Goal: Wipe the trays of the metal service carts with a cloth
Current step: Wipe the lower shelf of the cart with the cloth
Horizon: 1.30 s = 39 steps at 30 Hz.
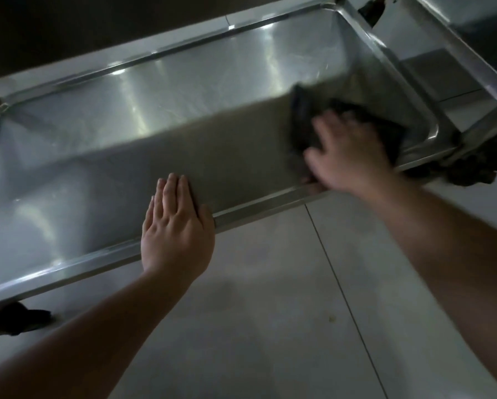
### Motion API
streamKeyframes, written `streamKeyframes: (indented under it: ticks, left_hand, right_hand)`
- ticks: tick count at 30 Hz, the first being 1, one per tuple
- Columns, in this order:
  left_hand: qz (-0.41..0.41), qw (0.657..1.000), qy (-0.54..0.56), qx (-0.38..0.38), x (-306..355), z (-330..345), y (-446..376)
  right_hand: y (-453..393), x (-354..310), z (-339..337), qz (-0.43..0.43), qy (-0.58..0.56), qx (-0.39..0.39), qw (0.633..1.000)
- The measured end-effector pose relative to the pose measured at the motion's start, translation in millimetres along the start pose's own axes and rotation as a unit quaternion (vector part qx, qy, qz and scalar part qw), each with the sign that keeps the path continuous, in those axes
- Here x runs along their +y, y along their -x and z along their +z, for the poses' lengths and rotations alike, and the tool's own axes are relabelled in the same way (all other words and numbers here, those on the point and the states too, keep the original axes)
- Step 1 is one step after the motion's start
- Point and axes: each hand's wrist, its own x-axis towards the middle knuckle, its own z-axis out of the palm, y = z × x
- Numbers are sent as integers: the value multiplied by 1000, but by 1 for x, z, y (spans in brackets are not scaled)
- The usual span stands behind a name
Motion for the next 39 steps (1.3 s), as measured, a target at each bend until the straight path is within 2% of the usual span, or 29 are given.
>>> streamKeyframes:
  ticks: [2,4,7,9,11,13,15,17,19,22,24,27,29,31,34,37,39]
  left_hand:
    - [-7,1000,3,0,2,-3,1]
    - [-3,1000,7,-3,2,-5,1]
    - [5,1000,16,-9,0,-9,1]
    - [1,1000,10,-5,-1,-9,0]
    - [2,1000,0,-2,0,-8,1]
    - [3,1000,-7,-2,1,-6,1]
    - [1,1000,-11,2,1,-5,1]
    - [0,1000,-15,6,3,-5,1]
    - [-3,1000,-20,7,4,-6,2]
    - [-3,1000,-26,-4,6,-8,2]
    - [-11,1000,-24,-4,8,-9,1]
    - [-13,1000,-16,-9,9,-10,1]
    - [-9,1000,-18,-9,6,-9,2]
    - [-5,1000,-20,-11,2,-7,3]
    - [5,1000,-24,-4,0,-5,3]
    - [7,1000,-27,5,-1,-3,3]
    - [5,1000,-29,8,-1,-1,2]
  right_hand:
    - [29,-50,15,-153,11,-21,988]
    - [46,-75,25,-260,-14,-65,963]
    - [30,-46,17,-312,-15,-72,947]
    - [5,1,6,-243,-2,-32,969]
    - [-25,58,-10,-108,4,20,994]
    - [-53,102,-20,40,7,48,998]
    - [-80,111,-22,149,-7,53,987]
    - [-100,87,-19,176,-24,50,983]
    - [-112,46,-17,115,-36,34,992]
    - [-101,-21,-10,-47,-15,-1,999]
    - [-73,-48,0,-157,0,-27,987]
    - [-15,-38,5,-274,-11,-78,958]
    - [15,-8,5,-291,-26,-82,953]
    - [24,28,0,-252,-11,-47,967]
    - [0,84,-16,-92,-2,-12,996]
    - [-48,114,-24,55,5,15,998]
    - [-83,106,-22,119,-4,36,992]
